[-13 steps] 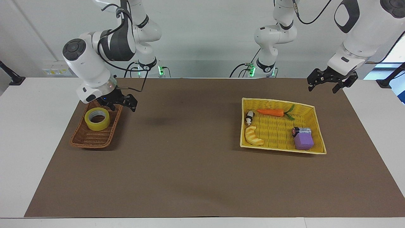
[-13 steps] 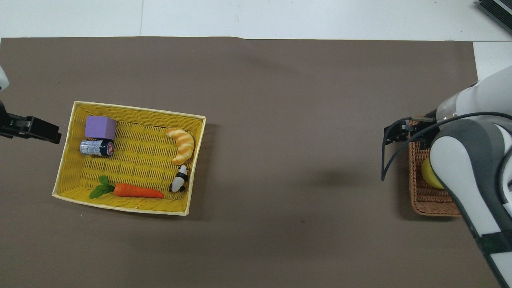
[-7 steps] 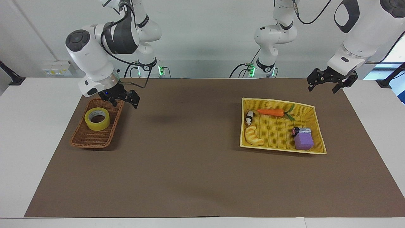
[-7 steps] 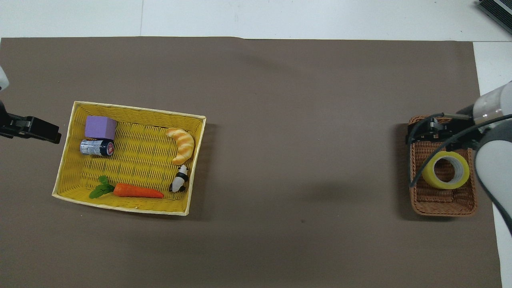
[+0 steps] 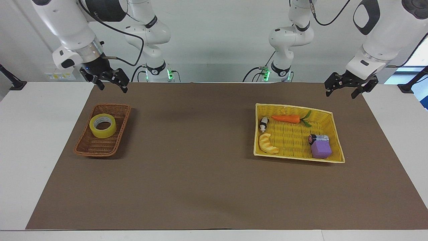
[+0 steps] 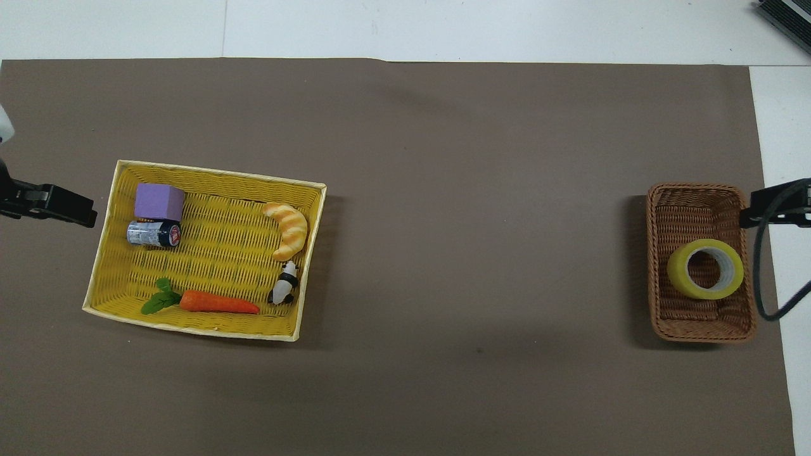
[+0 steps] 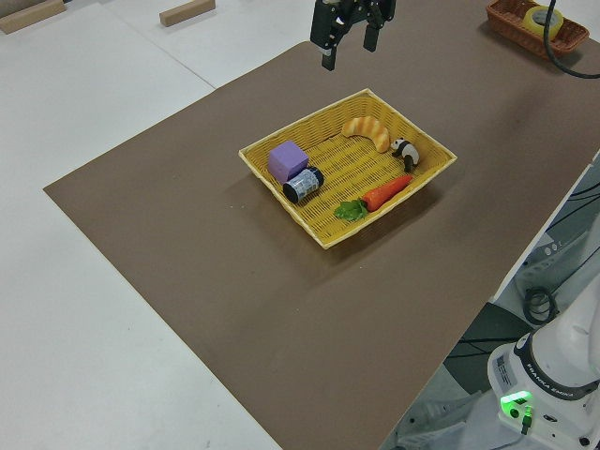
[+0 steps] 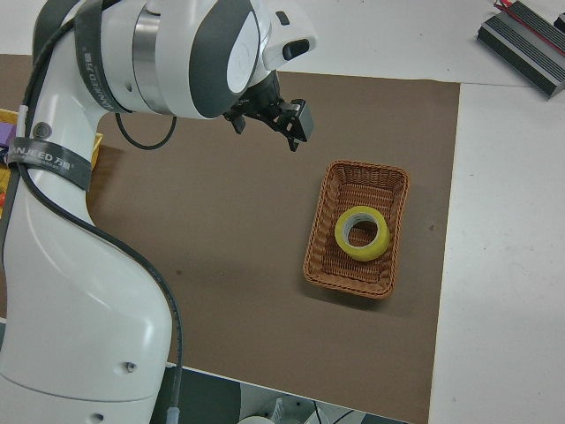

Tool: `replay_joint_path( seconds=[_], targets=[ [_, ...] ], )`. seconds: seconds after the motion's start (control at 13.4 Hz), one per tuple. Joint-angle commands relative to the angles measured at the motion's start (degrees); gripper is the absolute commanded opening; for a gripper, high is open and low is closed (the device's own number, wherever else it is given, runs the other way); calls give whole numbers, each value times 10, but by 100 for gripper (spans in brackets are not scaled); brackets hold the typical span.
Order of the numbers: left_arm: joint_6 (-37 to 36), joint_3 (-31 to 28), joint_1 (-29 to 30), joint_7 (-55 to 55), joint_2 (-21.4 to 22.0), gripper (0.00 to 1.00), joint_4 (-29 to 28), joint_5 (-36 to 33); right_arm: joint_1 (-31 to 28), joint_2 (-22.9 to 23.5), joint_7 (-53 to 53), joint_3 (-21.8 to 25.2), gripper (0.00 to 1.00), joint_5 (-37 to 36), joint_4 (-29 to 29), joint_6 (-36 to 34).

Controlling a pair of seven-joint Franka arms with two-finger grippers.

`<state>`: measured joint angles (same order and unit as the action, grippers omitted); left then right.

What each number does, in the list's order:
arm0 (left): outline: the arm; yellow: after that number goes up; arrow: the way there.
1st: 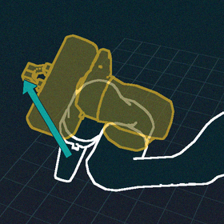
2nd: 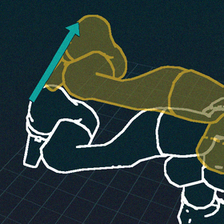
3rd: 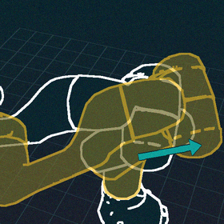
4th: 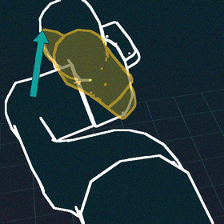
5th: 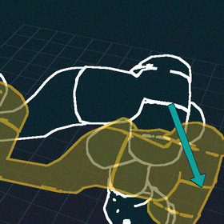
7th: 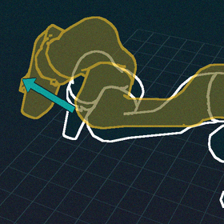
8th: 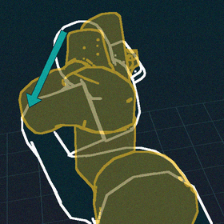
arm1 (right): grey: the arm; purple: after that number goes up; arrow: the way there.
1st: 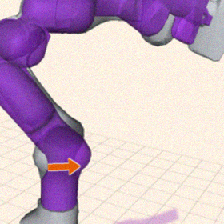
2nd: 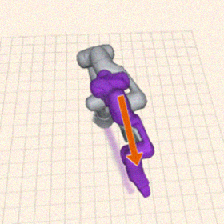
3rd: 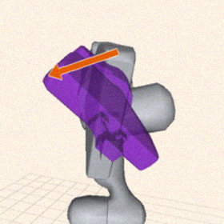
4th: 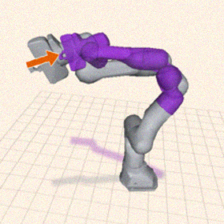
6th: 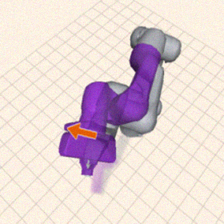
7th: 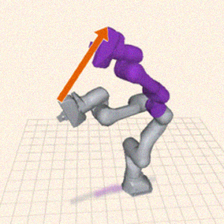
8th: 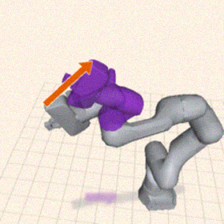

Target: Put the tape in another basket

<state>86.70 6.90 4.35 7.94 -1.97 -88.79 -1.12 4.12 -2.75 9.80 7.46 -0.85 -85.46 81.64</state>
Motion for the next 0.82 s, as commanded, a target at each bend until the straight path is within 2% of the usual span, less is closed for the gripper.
replay_joint_path(
  seconds=[0.0, 0.15, 0.6, 0.67, 0.75],
  targets=[
    [-7, 2, 4, 1, 11, 100, -10, -6, -8, -9, 6, 2, 100, -23, 29, -33],
    [-7, 2, 4, 1, 11, 100, -10, -6, -8, -26, 11, -3, 100, -21, 19, -34],
    [-7, 2, 4, 2, 11, 100, -10, -6, -8, -36, 6, -1, 100, -11, 5, -38],
    [-7, 2, 4, 2, 11, 100, -10, -6, -7, -47, 4, -2, 100, -14, -14, -36],
    [-7, 2, 4, 2, 11, 100, -10, -6, -5, -75, 4, -2, 100, -20, -63, -19]
  ],
)
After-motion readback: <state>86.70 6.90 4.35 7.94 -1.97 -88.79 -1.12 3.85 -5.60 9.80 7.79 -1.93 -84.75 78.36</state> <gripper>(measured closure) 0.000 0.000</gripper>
